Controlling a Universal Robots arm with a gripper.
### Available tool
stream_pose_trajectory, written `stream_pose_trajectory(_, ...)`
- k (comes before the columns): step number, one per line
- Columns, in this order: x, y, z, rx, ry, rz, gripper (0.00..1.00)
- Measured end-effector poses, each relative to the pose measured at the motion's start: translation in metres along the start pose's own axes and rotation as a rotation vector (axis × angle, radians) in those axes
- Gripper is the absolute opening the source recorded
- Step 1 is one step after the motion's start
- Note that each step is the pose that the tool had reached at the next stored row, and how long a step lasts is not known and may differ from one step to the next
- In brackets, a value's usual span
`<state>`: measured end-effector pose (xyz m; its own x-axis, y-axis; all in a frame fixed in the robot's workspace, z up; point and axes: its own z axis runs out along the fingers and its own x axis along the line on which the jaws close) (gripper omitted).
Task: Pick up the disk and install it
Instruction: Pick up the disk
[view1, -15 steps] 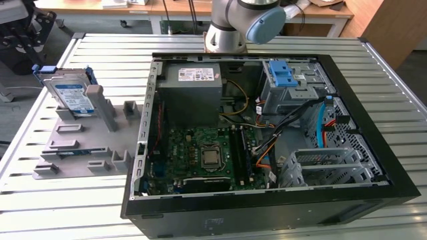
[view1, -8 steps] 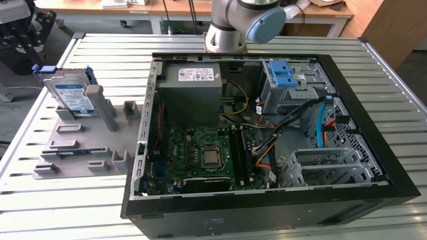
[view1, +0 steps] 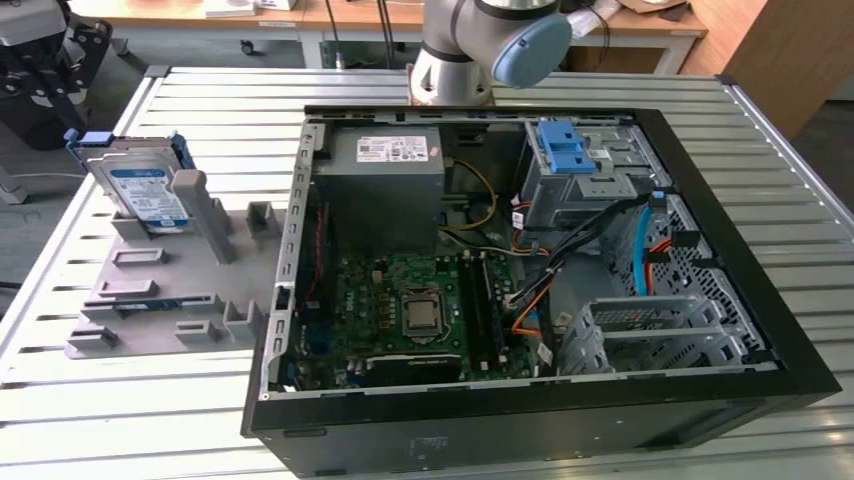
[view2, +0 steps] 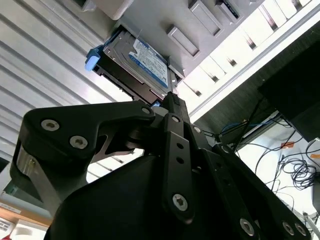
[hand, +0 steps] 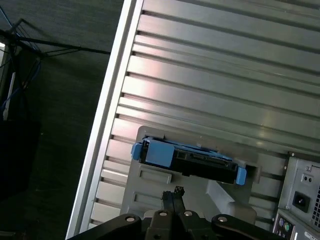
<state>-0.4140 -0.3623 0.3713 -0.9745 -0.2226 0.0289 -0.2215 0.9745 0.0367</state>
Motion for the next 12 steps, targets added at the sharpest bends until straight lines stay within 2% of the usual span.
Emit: stream_pose_trajectory(12,0.0000,0.0000,0.0000,0.0015,0.0020,-0.053,0.11)
